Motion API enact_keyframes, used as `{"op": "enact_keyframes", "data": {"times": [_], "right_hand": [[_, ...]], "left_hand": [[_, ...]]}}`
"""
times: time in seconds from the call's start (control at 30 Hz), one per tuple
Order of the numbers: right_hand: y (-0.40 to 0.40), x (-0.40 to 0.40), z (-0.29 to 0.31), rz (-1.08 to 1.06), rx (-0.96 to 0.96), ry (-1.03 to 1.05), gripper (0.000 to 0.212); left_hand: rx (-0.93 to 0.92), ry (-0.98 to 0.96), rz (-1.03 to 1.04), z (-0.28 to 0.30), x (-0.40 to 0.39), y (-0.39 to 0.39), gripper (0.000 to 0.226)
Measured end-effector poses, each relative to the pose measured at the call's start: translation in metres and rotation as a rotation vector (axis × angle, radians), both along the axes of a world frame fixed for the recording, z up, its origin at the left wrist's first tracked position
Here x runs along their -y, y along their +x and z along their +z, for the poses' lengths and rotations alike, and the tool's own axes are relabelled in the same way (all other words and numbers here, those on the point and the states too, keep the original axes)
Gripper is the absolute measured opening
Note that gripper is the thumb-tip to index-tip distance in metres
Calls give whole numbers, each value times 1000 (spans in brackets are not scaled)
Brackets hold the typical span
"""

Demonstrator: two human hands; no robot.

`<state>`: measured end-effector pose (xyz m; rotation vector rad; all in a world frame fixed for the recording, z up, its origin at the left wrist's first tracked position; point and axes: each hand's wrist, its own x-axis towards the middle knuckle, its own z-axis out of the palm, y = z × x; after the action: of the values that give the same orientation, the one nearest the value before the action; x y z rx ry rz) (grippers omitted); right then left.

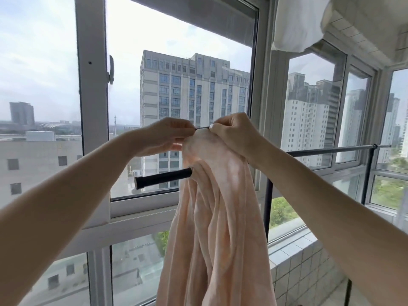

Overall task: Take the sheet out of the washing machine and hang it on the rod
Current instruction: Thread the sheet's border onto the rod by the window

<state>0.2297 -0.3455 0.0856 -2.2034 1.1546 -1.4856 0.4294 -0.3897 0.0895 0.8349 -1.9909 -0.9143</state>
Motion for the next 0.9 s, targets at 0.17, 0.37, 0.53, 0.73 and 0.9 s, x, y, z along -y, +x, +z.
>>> {"op": "enact_keyframes", "data": {"times": [0.17, 0.37, 0.53, 0.73, 0.9], "right_hand": [[1, -11, -8, 76, -224, 238, 13], [17, -22, -17, 162, -383, 353, 10], [31, -33, -32, 261, -305, 377, 22], [43, -41, -57, 174, -283, 106, 20], [44, -40, -62, 112, -287, 79, 24]], "left_hand": [[147, -49, 104, -7, -11, 33, 6], [407, -113, 218, -19, -23, 61, 15], [262, -171, 238, -25, -29, 67, 18], [26, 57, 122, -42, -30, 85, 23], [146, -190, 311, -51, -31, 76, 16]]}}
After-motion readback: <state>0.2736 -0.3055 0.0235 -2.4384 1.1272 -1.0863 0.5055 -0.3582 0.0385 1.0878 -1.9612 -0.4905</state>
